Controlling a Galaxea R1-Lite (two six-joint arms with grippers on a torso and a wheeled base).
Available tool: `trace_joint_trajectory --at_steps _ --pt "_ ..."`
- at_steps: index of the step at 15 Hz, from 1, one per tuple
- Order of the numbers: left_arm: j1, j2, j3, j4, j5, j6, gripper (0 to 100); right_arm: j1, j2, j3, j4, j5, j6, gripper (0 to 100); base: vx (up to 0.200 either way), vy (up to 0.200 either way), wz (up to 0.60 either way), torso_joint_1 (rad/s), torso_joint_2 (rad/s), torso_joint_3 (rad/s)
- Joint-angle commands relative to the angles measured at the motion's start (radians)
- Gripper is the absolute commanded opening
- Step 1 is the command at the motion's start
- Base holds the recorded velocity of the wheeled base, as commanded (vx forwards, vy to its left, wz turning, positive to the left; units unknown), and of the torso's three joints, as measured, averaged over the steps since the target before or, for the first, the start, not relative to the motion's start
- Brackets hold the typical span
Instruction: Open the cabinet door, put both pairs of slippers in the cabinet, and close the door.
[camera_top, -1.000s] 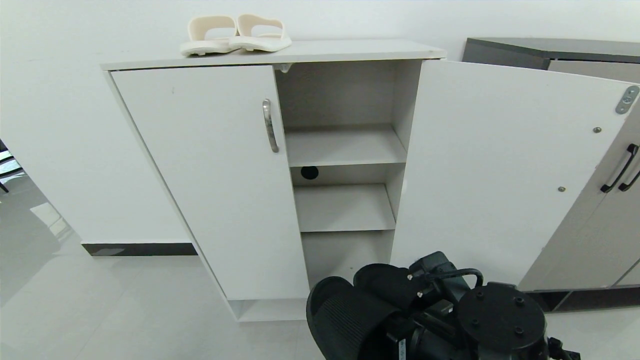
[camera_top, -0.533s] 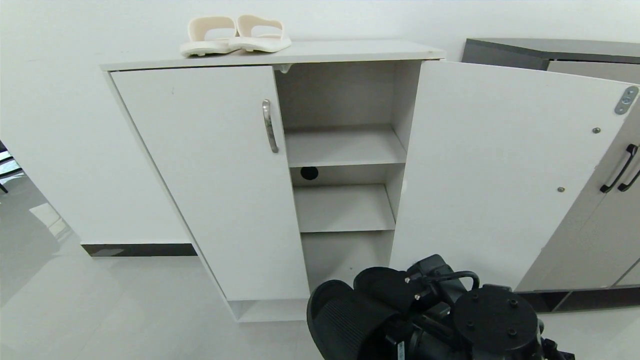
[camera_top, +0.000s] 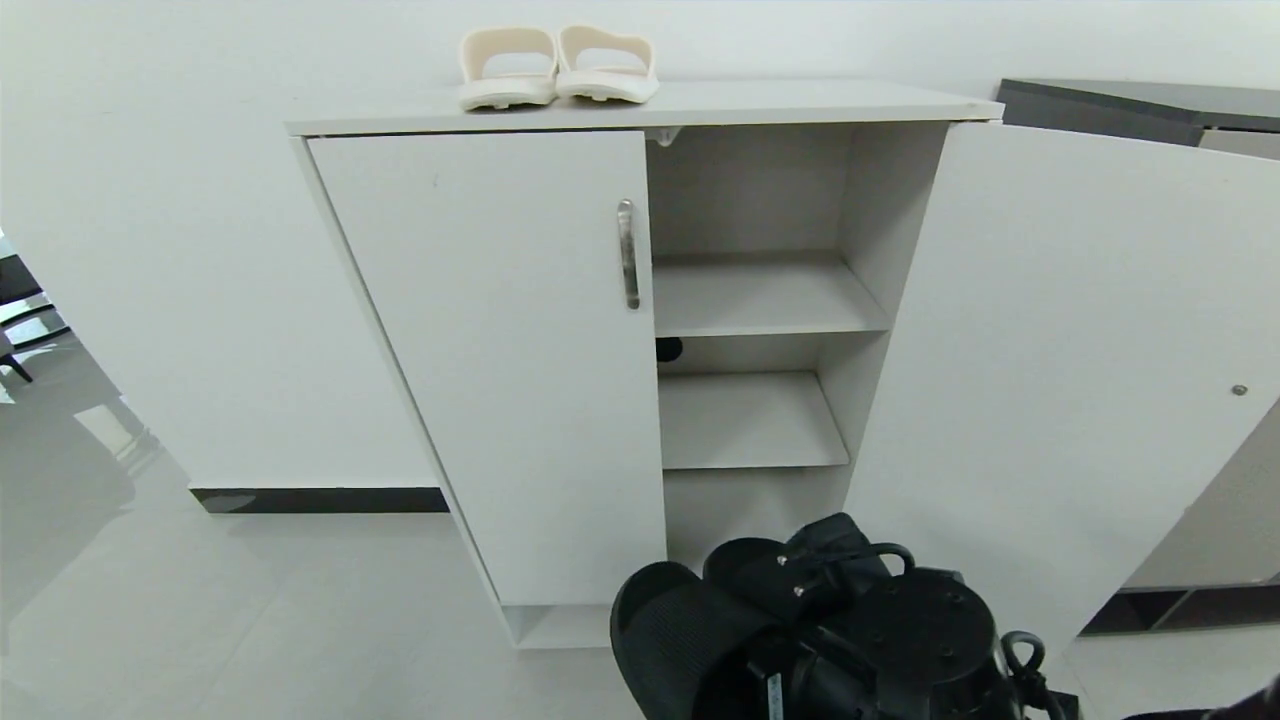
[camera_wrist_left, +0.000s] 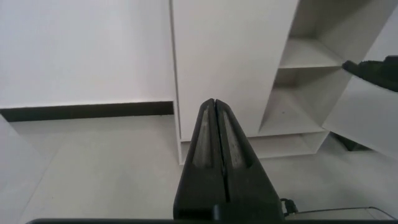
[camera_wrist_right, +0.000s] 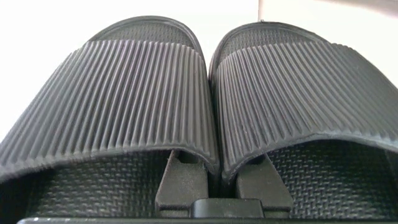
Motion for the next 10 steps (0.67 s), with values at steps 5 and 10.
trace_joint_trajectory --at_steps 5,10 --pt "0.001 0.002 0.0 -0.001 0.001 -0.003 0 -0.082 0.174 -0.13 -0.08 -0.291 -0.006 0 0.0 0.0 0.0 0.0 0.0 0.0" --pt "0.001 0.002 0.0 -0.001 0.001 -0.002 0 -0.106 0.186 -0.13 -0.083 -0.307 -0.017 0 0.0 0.0 0.0 0.0 0.0 0.0"
